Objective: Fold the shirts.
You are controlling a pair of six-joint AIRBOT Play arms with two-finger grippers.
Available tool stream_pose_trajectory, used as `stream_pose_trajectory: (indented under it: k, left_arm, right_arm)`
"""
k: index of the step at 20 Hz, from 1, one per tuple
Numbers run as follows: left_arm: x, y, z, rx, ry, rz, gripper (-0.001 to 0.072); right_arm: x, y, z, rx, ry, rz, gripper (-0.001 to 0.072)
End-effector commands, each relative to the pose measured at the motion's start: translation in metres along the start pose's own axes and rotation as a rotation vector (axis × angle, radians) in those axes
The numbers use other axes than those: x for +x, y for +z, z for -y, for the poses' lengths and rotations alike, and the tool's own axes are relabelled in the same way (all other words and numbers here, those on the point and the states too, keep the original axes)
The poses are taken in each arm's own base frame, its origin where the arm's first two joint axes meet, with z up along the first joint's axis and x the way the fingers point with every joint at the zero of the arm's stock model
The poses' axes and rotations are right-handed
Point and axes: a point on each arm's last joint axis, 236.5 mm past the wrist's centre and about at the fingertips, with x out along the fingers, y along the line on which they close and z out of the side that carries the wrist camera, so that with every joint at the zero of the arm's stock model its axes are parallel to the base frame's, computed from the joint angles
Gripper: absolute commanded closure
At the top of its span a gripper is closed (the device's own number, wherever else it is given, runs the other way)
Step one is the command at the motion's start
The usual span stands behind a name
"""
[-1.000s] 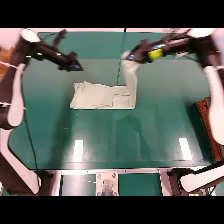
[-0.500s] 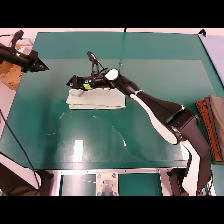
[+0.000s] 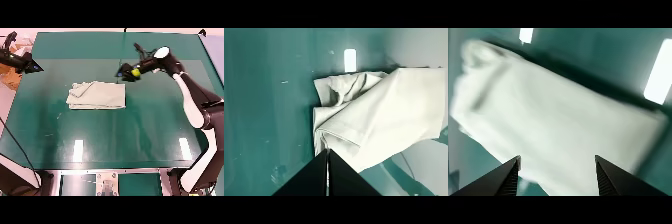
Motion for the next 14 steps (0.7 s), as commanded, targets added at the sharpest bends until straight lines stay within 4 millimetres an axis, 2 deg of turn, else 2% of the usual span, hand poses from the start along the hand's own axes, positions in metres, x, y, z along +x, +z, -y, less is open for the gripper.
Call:
stream_pose_trajectory:
  k: [1,4,6,9,10,11,12,14]
  left_arm:
    - [-0.001,-0.001,-0.014,-0.007,0.054,-0.003,0.0685]
    - [-0.001,-0.002,-0.02,-0.009,0.081,-0.009,0.0685]
    - [-0.002,-0.002,-0.02,-0.008,0.082,-0.008,0.0685]
    - [-0.002,-0.002,-0.021,-0.008,0.084,-0.009,0.0685]
    - [-0.002,-0.003,-0.02,-0.008,0.083,-0.009,0.0685]
    - [-0.002,-0.003,-0.02,-0.008,0.083,-0.009,0.0685]
    - [-0.001,-0.003,-0.021,-0.008,0.083,-0.01,0.0685]
    - [-0.002,-0.003,-0.02,-0.008,0.083,-0.01,0.0685]
  right_arm:
    - [-0.01,-0.03,0.067,0.146,-0.109,-0.094,0.0175]
    - [0.03,-0.056,0.073,0.187,-0.115,-0.129,0.0169]
    - [0.053,-0.065,0.057,0.181,-0.077,-0.134,0.0169]
    - [0.08,-0.068,0.024,0.137,-0.039,-0.116,0.0171]
    - [0.087,-0.068,0.009,0.136,-0.009,-0.107,0.0248]
    - [0.091,-0.067,-0.005,0.122,0.024,-0.103,0.0615]
    - [0.09,-0.064,-0.017,0.108,0.046,-0.099,0.0693]
    - [0.068,-0.048,-0.043,0.049,0.08,-0.07,0.0694]
